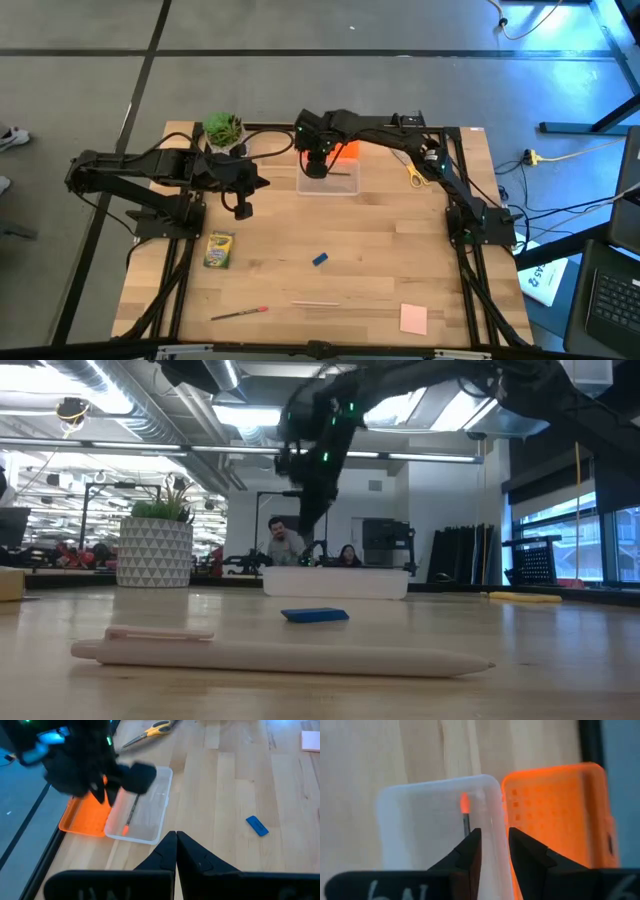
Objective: Pack school essentials
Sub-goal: Put the blue eraser into the orange supply box
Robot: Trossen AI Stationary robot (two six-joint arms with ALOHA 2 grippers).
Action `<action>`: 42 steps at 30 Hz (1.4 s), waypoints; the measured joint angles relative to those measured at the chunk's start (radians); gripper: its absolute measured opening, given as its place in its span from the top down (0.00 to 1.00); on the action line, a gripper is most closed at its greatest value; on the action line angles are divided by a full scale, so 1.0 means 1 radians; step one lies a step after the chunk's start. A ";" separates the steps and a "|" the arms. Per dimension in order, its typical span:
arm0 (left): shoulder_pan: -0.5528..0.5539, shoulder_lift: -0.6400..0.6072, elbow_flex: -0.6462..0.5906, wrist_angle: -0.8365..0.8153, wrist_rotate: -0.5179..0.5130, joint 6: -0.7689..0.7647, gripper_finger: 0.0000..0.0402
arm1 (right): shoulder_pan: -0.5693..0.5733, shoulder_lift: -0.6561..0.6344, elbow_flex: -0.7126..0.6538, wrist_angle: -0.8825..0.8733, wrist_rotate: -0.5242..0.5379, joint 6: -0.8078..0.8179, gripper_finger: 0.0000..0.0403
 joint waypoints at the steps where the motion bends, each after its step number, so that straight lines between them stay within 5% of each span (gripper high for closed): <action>1: 0.000 0.000 0.000 0.000 0.000 0.000 1.00 | 0.000 0.000 0.044 -0.044 -0.001 0.020 0.76; 10: 0.000 0.000 0.000 -0.017 -0.006 -0.049 1.00 | -0.024 -0.214 0.013 -0.199 -0.058 0.154 0.78; 28: -0.002 0.000 0.000 -0.014 -0.006 -0.082 1.00 | 0.032 -0.607 -0.030 -0.474 0.087 0.423 0.78; 42: -0.003 0.000 0.000 0.046 0.003 -0.196 1.00 | 0.240 -0.934 -0.595 -0.220 0.016 0.572 0.78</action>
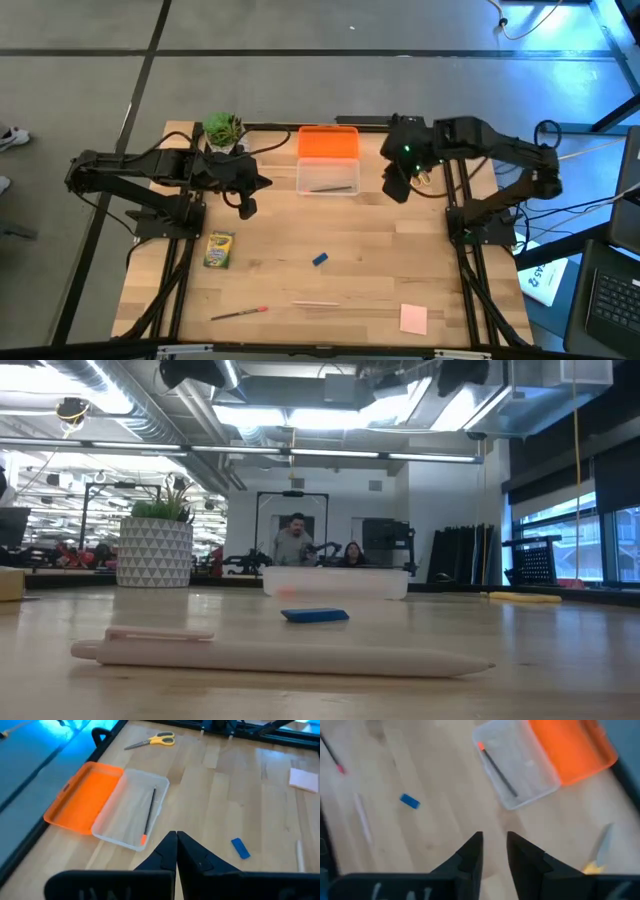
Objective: Pack school essentials
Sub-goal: Put the blue eraser into the orange supply box
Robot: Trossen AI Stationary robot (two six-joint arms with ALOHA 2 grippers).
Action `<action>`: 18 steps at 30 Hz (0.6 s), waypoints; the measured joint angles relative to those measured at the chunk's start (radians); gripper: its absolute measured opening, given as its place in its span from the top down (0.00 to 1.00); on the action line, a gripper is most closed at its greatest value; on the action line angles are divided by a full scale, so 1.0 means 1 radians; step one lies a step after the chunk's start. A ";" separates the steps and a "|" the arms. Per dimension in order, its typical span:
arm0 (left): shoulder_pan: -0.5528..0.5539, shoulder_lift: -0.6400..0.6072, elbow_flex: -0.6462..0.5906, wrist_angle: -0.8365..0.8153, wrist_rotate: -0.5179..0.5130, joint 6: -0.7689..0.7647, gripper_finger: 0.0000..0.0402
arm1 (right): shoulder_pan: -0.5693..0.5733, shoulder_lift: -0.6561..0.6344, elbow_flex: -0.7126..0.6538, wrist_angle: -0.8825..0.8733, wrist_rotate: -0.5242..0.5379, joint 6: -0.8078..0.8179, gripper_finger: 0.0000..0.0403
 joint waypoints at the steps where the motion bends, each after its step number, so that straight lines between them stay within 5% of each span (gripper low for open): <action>1: 0.000 0.000 0.000 0.000 0.000 -0.013 1.00 | 0.015 -0.018 -0.028 0.008 0.002 0.043 0.78; 10: 0.000 0.000 0.000 0.000 0.001 -0.034 1.00 | 0.051 -0.101 -0.325 0.008 0.086 0.381 0.78; 18: 0.001 0.000 0.000 0.000 0.001 -0.042 1.00 | -0.080 -0.097 -0.528 0.148 -0.007 0.334 0.78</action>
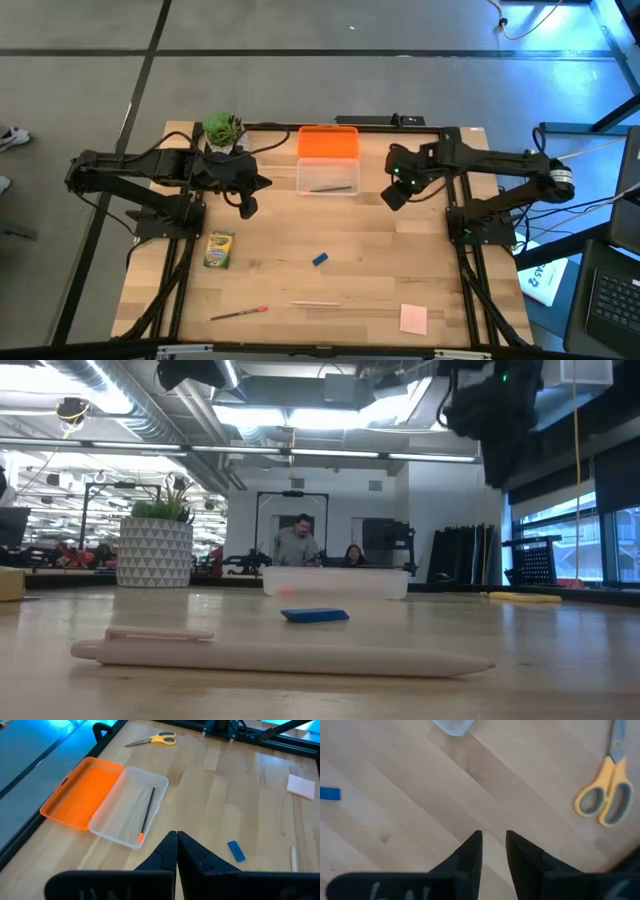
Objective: Pack school essentials
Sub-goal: Put the blue eraser into the orange supply box
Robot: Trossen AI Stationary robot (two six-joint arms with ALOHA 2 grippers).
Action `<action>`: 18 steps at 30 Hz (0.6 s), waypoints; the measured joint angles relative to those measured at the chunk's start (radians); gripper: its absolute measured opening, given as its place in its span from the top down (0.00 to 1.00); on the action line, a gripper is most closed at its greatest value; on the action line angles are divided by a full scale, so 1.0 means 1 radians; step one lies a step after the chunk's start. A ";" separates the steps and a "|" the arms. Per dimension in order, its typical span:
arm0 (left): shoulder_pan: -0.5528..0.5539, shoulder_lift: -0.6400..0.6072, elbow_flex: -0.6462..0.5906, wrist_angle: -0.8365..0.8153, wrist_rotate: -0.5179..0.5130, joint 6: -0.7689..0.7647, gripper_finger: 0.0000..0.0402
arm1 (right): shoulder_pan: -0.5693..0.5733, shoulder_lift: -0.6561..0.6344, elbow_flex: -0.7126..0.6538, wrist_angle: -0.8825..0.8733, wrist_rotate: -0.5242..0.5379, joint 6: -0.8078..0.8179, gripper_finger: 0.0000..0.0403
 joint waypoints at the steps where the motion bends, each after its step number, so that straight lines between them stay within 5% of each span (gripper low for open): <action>1: 0.000 0.000 0.000 -0.002 0.000 -0.013 1.00 | -0.010 0.000 -0.018 0.023 -0.017 -0.020 0.78; 7: -0.068 0.000 0.000 -0.040 0.001 -0.126 1.00 | -0.002 0.000 -0.074 0.171 -0.175 -0.202 0.78; 18: -0.242 0.043 0.000 -0.042 -0.011 -0.209 1.00 | 0.088 0.013 -0.074 0.494 -0.251 -0.781 0.78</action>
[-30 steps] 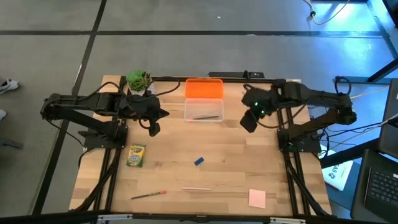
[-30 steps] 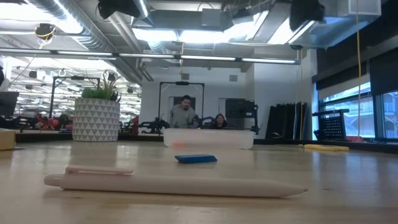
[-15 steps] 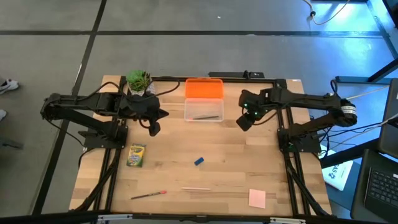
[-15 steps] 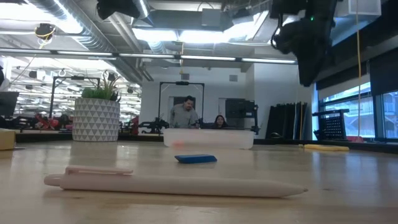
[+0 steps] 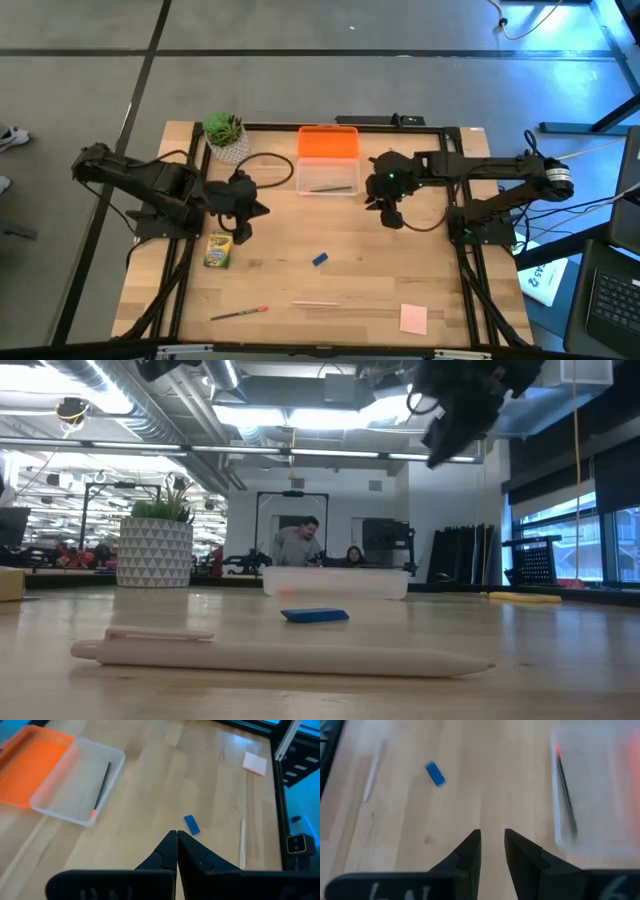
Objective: Pack school essentials
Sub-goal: Put the blue eraser into the orange supply box
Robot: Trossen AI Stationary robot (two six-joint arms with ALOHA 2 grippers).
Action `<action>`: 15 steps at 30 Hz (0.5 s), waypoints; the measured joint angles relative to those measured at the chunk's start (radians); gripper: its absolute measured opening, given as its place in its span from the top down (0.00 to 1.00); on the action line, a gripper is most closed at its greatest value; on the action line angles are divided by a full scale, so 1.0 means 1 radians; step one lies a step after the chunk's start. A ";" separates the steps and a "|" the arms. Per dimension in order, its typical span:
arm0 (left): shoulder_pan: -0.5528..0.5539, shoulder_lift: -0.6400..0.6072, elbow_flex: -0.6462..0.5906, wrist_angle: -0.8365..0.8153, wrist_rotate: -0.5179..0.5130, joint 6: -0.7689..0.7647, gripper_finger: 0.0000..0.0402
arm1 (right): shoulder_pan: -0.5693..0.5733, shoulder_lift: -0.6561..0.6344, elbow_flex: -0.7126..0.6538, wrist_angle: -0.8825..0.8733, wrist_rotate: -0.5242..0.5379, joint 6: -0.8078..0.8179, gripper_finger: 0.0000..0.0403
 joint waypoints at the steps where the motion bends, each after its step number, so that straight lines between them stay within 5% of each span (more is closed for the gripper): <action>1: -0.009 0.006 0.000 0.000 0.000 -0.007 1.00 | 0.009 0.002 0.000 0.024 -0.009 -0.034 0.78; 6: -0.051 0.029 0.000 -0.022 -0.006 -0.019 1.00 | 0.061 0.024 0.000 0.109 -0.055 -0.132 0.78; 15: -0.086 0.030 0.000 -0.027 -0.011 -0.019 1.00 | 0.131 0.043 0.000 0.233 -0.003 -0.044 0.78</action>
